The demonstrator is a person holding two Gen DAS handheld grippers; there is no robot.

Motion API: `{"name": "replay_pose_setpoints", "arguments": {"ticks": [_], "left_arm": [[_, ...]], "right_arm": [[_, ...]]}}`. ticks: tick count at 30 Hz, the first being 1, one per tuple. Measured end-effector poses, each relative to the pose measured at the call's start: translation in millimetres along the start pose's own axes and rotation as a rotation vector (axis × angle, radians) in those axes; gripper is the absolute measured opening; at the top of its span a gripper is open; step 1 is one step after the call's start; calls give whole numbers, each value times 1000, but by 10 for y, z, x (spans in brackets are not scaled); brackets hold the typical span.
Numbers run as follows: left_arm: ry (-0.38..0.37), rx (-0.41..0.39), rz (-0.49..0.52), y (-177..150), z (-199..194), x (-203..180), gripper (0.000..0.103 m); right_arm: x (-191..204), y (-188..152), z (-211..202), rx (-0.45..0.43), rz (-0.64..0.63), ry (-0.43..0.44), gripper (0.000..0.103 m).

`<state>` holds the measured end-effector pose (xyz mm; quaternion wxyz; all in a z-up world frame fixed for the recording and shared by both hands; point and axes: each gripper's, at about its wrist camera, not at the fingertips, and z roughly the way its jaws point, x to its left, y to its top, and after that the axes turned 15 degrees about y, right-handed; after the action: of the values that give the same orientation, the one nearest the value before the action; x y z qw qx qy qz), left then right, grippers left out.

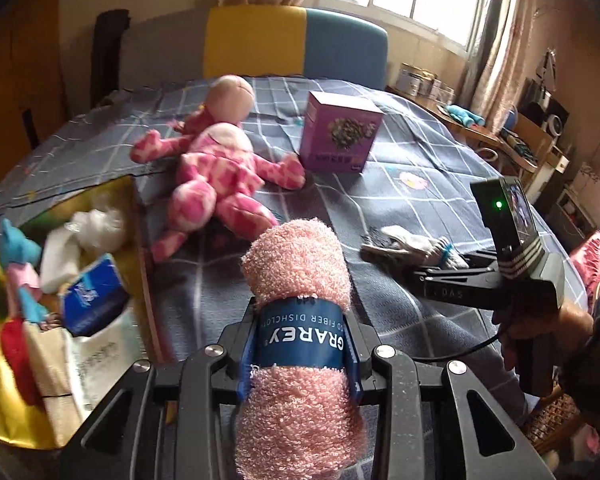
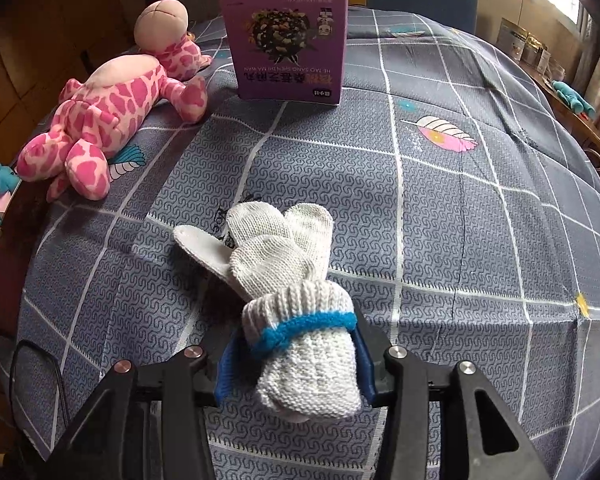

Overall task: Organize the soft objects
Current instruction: 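Carry the pink towel roll into the gold tray and open the left tool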

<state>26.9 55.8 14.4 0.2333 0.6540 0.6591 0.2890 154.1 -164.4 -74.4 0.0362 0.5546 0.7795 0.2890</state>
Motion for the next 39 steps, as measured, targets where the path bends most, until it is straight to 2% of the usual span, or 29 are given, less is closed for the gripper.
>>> {"name": "replay_pose_setpoints", "arguments": {"ticks": [10, 24, 29, 34, 39], "left_arm": [[73, -57, -67, -8, -250, 339, 36], [117, -42, -124, -113, -271, 629, 36], [108, -22, -155, -161, -273, 786, 36], [128, -26, -233, -216, -386, 1193, 36], [226, -35, -388, -319, -601, 1936, 36]], "right_arm": [[50, -24, 6, -12, -47, -27, 48], [107, -45, 20, -34, -88, -59, 47], [120, -44, 22, -32, -103, -63, 47], [131, -44, 26, -29, -114, -71, 46], [145, -45, 26, -24, -122, -77, 45]]}}
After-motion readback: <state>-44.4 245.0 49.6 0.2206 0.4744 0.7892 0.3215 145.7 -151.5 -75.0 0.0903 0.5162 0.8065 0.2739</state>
